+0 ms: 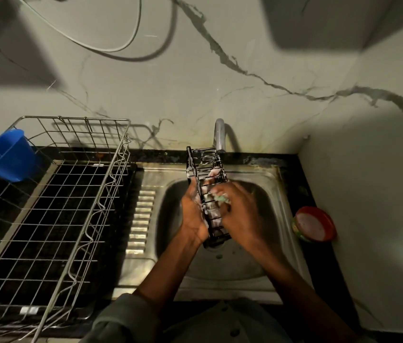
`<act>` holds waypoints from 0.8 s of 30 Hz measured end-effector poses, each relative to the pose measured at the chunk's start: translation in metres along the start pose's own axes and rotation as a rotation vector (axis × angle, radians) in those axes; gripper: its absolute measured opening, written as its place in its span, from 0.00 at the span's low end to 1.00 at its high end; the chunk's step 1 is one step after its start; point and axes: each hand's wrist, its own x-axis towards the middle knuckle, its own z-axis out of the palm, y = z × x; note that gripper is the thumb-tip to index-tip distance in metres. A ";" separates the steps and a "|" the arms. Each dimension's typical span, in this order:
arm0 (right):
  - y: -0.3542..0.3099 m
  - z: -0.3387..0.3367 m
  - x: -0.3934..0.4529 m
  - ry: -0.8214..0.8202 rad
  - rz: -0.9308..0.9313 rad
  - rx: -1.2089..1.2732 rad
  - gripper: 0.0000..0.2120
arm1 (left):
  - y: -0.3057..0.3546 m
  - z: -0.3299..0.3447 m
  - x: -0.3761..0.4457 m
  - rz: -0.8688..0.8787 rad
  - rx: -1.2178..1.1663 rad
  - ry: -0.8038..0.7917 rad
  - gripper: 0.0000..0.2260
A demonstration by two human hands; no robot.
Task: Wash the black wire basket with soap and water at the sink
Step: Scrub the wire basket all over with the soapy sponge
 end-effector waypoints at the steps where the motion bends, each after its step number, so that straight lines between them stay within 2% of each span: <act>1: 0.001 0.002 -0.004 -0.013 -0.040 0.039 0.21 | -0.001 -0.001 0.002 0.002 -0.019 -0.010 0.29; 5: 0.016 -0.011 0.004 0.247 0.173 0.001 0.16 | -0.003 -0.010 0.004 -0.012 0.012 -0.080 0.28; 6: 0.016 -0.012 0.003 0.247 0.138 0.012 0.15 | -0.003 -0.014 0.006 -0.007 0.011 -0.088 0.27; 9: 0.003 -0.006 0.000 0.089 -0.017 0.042 0.14 | -0.006 -0.017 0.009 -0.025 -0.020 -0.053 0.26; 13: 0.010 -0.007 0.021 0.297 0.108 0.007 0.16 | -0.013 -0.010 0.004 -0.118 0.060 -0.020 0.32; 17: 0.016 -0.006 0.009 0.132 -0.104 -0.089 0.16 | -0.014 -0.013 0.004 -0.078 -0.010 0.011 0.27; 20: 0.036 -0.009 0.001 0.219 0.061 -0.023 0.17 | -0.013 -0.020 0.009 -0.064 0.003 0.021 0.26; 24: 0.026 0.003 -0.019 -0.009 -0.080 0.196 0.18 | -0.019 -0.020 0.014 -0.051 0.064 0.066 0.28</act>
